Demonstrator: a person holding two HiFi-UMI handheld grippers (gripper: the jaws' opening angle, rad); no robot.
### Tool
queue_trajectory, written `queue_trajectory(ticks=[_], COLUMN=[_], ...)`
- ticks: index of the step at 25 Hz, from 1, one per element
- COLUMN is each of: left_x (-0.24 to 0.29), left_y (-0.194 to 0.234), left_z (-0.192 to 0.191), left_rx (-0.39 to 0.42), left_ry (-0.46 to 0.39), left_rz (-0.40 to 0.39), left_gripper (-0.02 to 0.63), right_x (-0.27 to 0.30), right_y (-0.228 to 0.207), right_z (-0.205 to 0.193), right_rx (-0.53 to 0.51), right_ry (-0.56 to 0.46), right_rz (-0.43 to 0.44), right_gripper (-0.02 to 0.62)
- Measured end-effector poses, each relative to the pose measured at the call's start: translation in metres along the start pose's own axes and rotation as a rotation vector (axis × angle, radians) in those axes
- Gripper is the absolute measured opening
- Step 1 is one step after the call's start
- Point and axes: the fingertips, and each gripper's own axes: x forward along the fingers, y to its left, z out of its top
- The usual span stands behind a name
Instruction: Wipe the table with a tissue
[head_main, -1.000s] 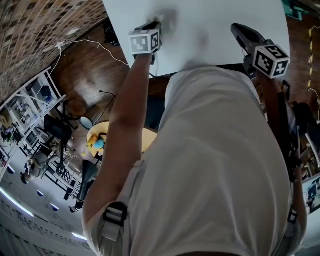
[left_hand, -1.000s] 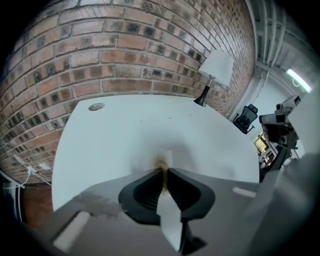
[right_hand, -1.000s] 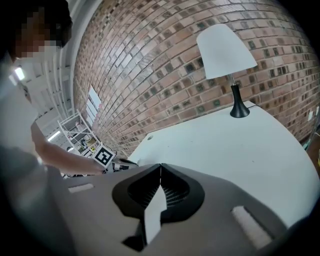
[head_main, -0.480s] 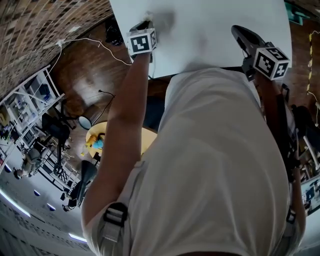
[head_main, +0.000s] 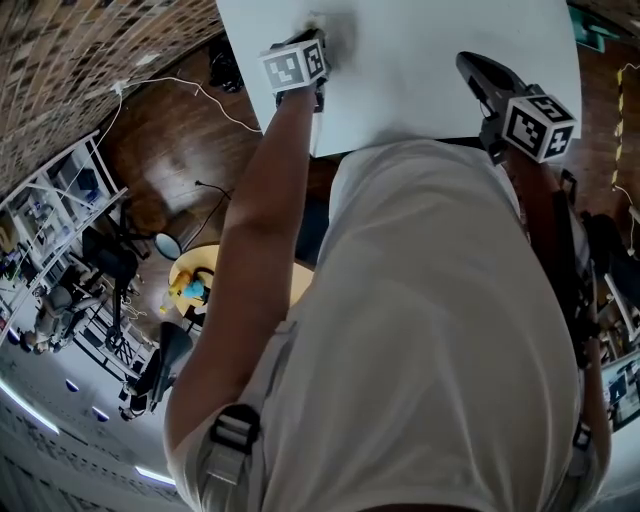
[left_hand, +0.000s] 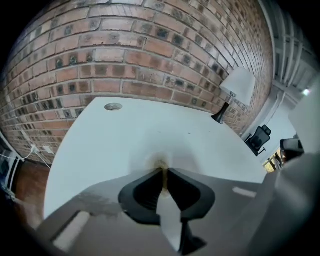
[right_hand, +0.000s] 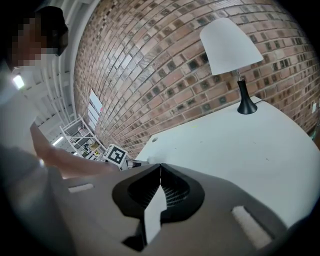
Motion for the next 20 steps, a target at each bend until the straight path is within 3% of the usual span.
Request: queue_trajectory(ticks=[5,13,20], left_x=[0.004,0.028,0.048], left_y=[0.024,0.042,0.036], left_z=[0.031,0.077,0.087], left_rx=[-0.022,0.046,0.232], left_ry=[-0.064,-0.066,0.033], left_rz=[0.071,0.155,0.239], left_gripper=[0.043,0.043,0.041], right_x=[-0.012,-0.043,-0.069], right_y=[-0.015,-0.047,-0.064], right_z=[0.005,0.001,-0.002], right_rx=[-0.014,0.052,0.085], right_ry=[0.026,0.001,-0.032], right_rz=[0.01,-0.018,-0.059], right_gripper=[0.009,0.008,0.008])
